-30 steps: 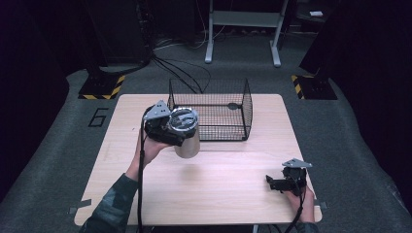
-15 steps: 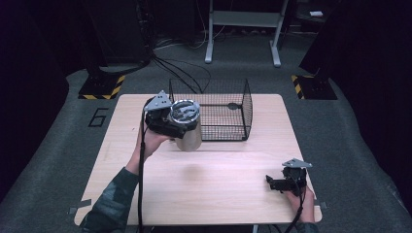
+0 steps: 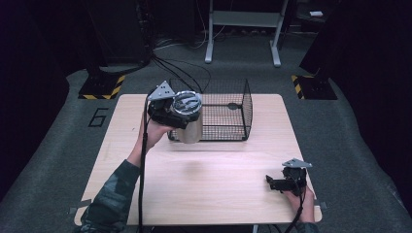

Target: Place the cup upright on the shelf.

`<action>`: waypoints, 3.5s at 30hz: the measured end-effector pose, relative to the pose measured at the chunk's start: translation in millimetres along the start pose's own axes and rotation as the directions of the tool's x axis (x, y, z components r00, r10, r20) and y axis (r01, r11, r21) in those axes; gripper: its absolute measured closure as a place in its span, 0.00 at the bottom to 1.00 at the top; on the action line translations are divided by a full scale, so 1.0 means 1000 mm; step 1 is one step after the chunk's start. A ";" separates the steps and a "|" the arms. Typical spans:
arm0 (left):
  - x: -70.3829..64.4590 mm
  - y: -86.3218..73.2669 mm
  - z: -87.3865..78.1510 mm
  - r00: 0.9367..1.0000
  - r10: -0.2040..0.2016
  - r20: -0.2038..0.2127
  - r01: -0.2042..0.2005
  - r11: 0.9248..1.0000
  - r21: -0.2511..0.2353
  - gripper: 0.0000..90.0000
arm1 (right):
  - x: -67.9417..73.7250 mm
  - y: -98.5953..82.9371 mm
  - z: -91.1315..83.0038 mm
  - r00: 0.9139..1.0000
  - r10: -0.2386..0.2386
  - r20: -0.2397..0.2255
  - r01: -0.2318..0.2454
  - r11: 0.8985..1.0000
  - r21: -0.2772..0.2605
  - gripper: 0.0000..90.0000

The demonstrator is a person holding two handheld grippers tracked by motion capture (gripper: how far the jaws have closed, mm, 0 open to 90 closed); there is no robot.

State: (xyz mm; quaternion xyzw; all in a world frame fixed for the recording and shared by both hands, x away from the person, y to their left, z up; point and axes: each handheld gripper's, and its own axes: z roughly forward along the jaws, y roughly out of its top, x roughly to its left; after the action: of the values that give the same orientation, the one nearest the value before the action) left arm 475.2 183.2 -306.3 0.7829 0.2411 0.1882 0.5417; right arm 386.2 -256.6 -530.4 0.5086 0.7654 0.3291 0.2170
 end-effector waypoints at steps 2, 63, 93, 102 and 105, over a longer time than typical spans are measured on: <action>0.002 0.003 0.001 1.000 0.000 -0.006 0.000 1.000 -0.003 0.04 | 0.000 0.000 0.000 1.000 0.000 0.000 0.000 1.000 0.000 0.00; 0.045 0.037 0.079 0.994 -0.050 -0.094 0.053 0.998 0.024 0.04 | 0.000 0.000 0.000 1.000 0.006 -0.001 -0.006 1.000 0.002 0.00; 0.064 0.017 0.139 0.978 -0.108 -0.181 0.125 0.989 0.084 0.04 | 0.000 0.000 0.000 1.000 -0.002 -0.001 0.002 1.000 0.003 0.00; 0.069 0.008 0.153 0.969 -0.130 -0.208 0.152 0.984 0.093 0.04 | 0.000 0.000 0.000 1.000 -0.004 -0.001 0.004 1.000 0.001 0.00; 0.071 0.003 0.159 0.967 -0.143 -0.213 0.168 0.980 0.103 0.04 | 0.000 0.000 0.000 1.000 0.002 0.000 -0.002 1.000 -0.003 0.01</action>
State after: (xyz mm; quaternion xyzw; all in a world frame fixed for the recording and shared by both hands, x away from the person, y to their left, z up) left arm 622.0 103.7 -355.6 0.7692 0.3671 0.2096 0.4791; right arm 386.3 -256.1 -530.2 0.5089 0.7646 0.3304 0.2172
